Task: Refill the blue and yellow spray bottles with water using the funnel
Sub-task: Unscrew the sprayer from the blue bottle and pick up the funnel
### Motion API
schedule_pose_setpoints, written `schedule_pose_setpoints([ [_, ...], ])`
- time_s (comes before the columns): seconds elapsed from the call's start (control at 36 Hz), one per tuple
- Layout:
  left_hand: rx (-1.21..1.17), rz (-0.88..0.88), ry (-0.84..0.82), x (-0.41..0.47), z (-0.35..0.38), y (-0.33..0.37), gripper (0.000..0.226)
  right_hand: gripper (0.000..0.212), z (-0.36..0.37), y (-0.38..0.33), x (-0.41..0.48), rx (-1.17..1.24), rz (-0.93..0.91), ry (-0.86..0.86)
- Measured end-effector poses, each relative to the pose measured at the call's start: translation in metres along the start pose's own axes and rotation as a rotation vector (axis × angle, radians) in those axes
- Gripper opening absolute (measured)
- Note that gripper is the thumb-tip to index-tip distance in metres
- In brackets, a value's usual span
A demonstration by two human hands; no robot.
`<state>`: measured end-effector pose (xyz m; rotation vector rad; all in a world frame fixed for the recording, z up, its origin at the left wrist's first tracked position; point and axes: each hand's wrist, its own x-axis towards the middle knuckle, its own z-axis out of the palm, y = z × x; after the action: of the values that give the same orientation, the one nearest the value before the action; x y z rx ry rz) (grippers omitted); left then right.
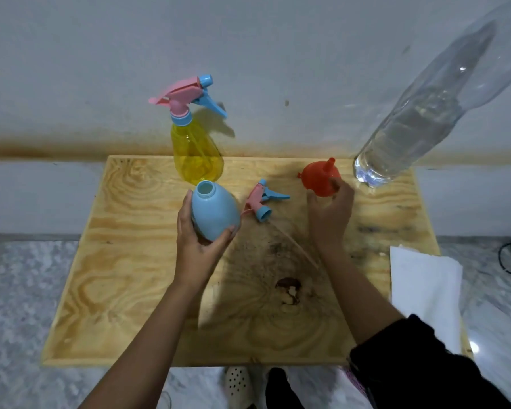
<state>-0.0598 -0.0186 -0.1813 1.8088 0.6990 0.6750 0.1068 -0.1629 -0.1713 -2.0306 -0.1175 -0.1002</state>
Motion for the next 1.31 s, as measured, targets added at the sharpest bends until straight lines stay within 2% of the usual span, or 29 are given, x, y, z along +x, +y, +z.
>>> schedule_pose_setpoints([
  [0.11, -0.01, 0.006, 0.021, 0.001, 0.004, -0.003, 0.099, 0.08, -0.004, 0.023, 0.037, -0.103, 0.012, -0.157],
  [0.19, 0.007, 0.026, 0.045, 0.002, 0.007, -0.005, 0.098, 0.09, -0.001, 0.035, 0.054, -0.18, -0.013, -0.273],
  [0.28, 0.004, 0.015, 0.039, 0.002, 0.008, -0.007, 0.098, 0.087, 0.002, 0.041, 0.062, -0.209, -0.007, -0.296],
  [0.47, 0.018, -0.004, 0.002, 0.003, 0.007, -0.01, 0.094, 0.074, 0.002, 0.036, 0.054, -0.16, -0.045, -0.213],
  [0.78, 0.104, -0.002, -0.032, 0.003, 0.006, -0.012, 0.097, 0.071, -0.016, 0.027, 0.04, -0.088, -0.048, -0.218],
  [1.08, 0.122, -0.037, -0.038, 0.001, 0.006, 0.005, 0.095, 0.066, -0.033, -0.021, 0.002, 0.236, 0.032, -0.226],
  [1.31, 0.085, -0.079, -0.006, 0.002, 0.008, 0.015, 0.093, 0.056, -0.036, -0.065, -0.024, 0.356, -0.101, -0.34],
])
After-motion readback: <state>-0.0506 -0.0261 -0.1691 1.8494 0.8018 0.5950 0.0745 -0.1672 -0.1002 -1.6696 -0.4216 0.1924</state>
